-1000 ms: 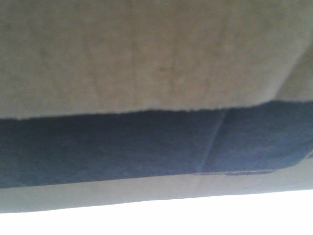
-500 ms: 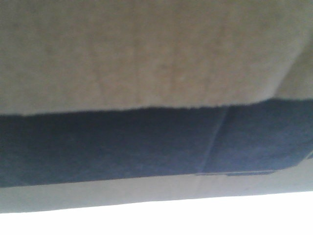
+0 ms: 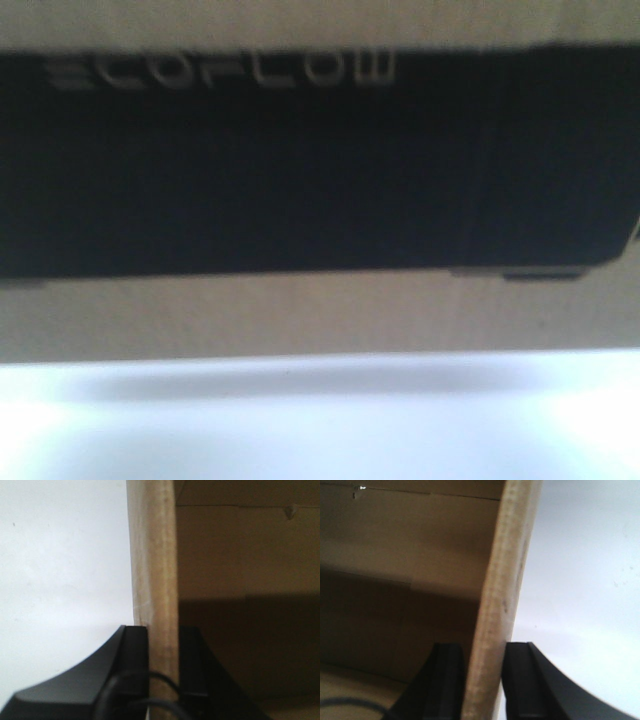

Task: Grab box from left shelf to table start
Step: 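Lower the box onto the white table with both grippers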

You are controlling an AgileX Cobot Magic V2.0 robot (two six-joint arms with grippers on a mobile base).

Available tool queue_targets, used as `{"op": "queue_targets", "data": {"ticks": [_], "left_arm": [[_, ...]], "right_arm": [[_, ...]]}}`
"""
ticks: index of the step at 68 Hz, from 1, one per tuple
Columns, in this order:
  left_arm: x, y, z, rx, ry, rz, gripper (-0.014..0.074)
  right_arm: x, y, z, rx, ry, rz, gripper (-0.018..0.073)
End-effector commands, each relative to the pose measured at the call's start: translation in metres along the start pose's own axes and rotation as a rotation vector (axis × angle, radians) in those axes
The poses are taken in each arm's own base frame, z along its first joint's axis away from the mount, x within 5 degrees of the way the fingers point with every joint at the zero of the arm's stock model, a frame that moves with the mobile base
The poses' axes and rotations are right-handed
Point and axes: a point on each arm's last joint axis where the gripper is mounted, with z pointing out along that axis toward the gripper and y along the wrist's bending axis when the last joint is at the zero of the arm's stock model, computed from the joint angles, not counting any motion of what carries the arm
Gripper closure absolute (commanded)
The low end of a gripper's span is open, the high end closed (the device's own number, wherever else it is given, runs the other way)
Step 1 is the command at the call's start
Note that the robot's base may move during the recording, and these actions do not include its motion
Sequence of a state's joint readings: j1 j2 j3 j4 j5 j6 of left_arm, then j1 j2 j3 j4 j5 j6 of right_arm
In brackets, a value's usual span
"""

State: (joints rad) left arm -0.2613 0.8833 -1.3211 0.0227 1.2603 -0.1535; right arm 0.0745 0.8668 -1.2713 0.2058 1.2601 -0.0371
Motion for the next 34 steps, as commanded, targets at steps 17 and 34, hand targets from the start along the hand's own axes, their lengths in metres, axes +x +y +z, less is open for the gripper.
{"op": "queue_targets", "data": {"ticks": [17, 34], "left_arm": [[-0.037, -0.009, 0.066, -0.001, 0.072, 0.017, 0.0689], [-0.049, -0.013, 0.117, -0.009, 0.122, 0.021, 0.0689]], "right_arm": [[-0.031, -0.016, 0.055, 0.054, 0.107, 0.0, 0.0495], [-0.048, -0.027, 0.1, 0.086, 0.127, 0.002, 0.0495]]}}
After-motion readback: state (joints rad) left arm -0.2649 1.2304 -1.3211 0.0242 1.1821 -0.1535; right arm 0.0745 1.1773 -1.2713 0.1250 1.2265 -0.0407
